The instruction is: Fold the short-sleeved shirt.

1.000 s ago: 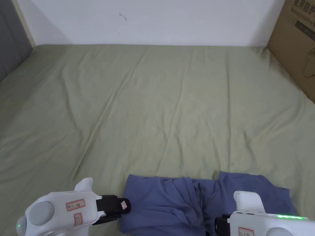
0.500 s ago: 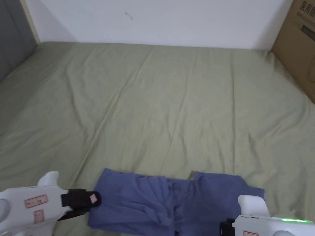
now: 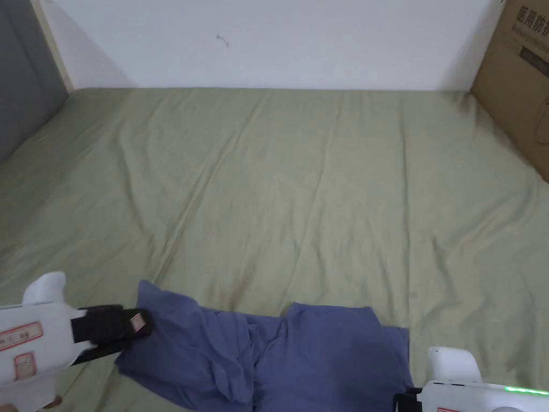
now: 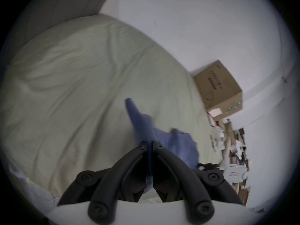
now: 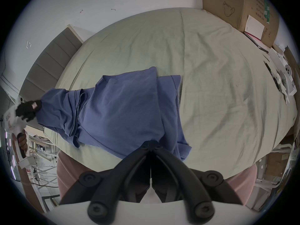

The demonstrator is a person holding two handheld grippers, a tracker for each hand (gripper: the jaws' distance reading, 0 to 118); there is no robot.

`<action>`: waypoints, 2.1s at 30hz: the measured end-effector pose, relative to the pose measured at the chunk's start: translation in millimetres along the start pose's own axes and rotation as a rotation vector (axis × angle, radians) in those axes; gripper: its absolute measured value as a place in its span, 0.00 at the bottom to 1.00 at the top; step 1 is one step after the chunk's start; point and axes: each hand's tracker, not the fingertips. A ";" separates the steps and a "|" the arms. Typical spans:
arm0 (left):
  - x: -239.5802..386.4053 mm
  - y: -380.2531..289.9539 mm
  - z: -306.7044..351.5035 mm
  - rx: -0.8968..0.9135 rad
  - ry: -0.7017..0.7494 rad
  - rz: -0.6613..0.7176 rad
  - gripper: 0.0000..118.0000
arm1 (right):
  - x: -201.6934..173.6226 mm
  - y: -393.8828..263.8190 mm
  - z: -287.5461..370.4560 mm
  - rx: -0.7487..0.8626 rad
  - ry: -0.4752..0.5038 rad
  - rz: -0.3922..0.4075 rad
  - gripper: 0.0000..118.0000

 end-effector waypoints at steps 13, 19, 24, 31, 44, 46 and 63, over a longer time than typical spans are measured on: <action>176.1 -38.7 -173.0 -0.311 -0.264 -0.306 0.04 | 66.5 -10.8 20.5 0.053 -0.048 -0.160 0.00; 196.1 -85.6 -227.3 -0.530 -0.148 -0.412 0.94 | 93.9 -20.7 29.5 0.056 -0.071 -0.222 0.00; 173.1 -59.0 -197.5 -0.428 -0.107 -0.328 0.47 | 99.9 -21.6 31.2 0.062 -0.079 -0.234 0.00; 141.5 -37.2 -198.6 -0.339 0.188 -0.357 0.01 | 93.6 -19.9 21.4 0.063 -0.042 -0.228 0.00; 190.6 -121.8 -259.8 -0.511 0.037 -0.407 0.00 | 100.5 -25.0 23.1 0.059 -0.042 -0.240 0.00; 198.6 -128.4 -261.3 -0.530 0.014 -0.415 0.00 | 102.7 -26.1 24.0 0.060 -0.044 -0.249 0.00; 94.9 -69.4 -130.8 -0.205 0.090 -0.184 0.00 | 48.2 11.7 33.7 0.116 0.007 -0.076 0.00</action>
